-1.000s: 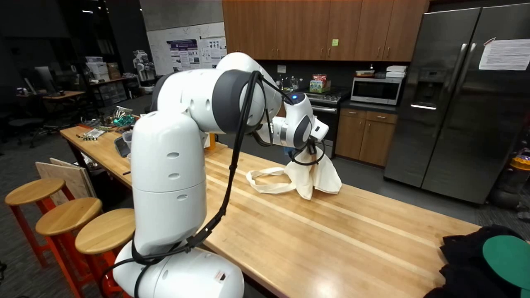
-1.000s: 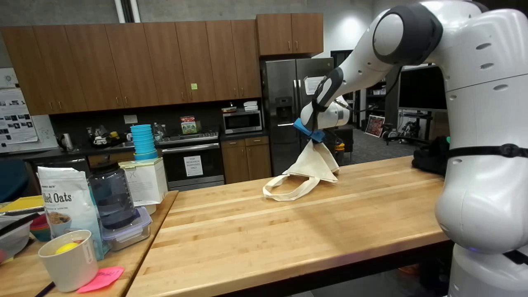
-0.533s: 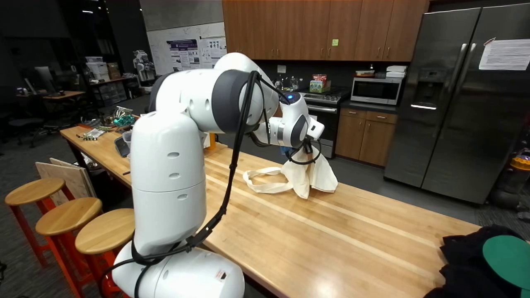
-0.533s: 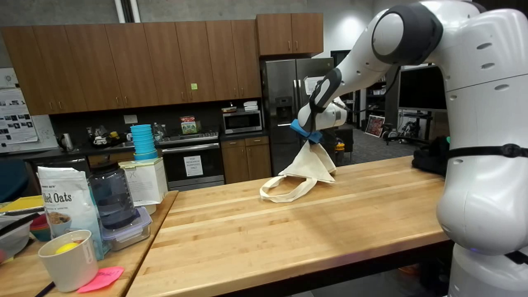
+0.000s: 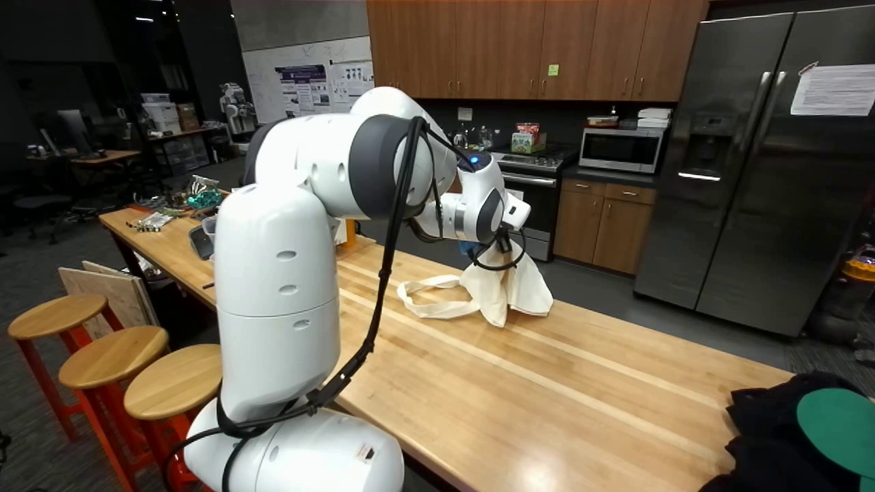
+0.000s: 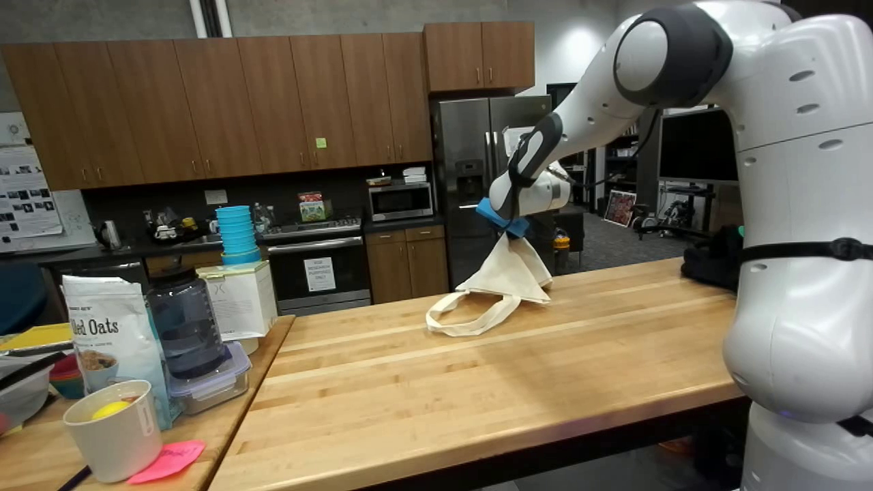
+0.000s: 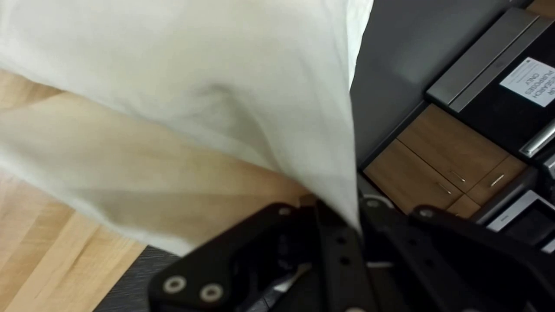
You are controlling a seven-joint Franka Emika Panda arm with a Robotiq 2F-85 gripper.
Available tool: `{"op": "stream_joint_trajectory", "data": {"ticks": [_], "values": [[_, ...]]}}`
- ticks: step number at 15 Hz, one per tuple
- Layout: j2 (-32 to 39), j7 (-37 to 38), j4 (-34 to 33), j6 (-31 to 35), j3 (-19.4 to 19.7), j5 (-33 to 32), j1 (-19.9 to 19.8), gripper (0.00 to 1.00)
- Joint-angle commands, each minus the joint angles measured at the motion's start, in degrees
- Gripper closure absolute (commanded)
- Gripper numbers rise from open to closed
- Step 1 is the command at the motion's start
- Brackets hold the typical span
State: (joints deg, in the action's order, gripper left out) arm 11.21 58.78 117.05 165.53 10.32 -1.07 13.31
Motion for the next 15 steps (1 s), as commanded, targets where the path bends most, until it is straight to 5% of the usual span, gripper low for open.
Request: {"op": "stream_joint_trajectory", "data": {"ticks": [1,15], "values": [[-0.91,0.46,0.38,-0.46,0.34,-1.62,0.87,0.99],[-0.92,-0.13,0.22,-0.59,0.28,-1.27,1.03,0.99]]}}
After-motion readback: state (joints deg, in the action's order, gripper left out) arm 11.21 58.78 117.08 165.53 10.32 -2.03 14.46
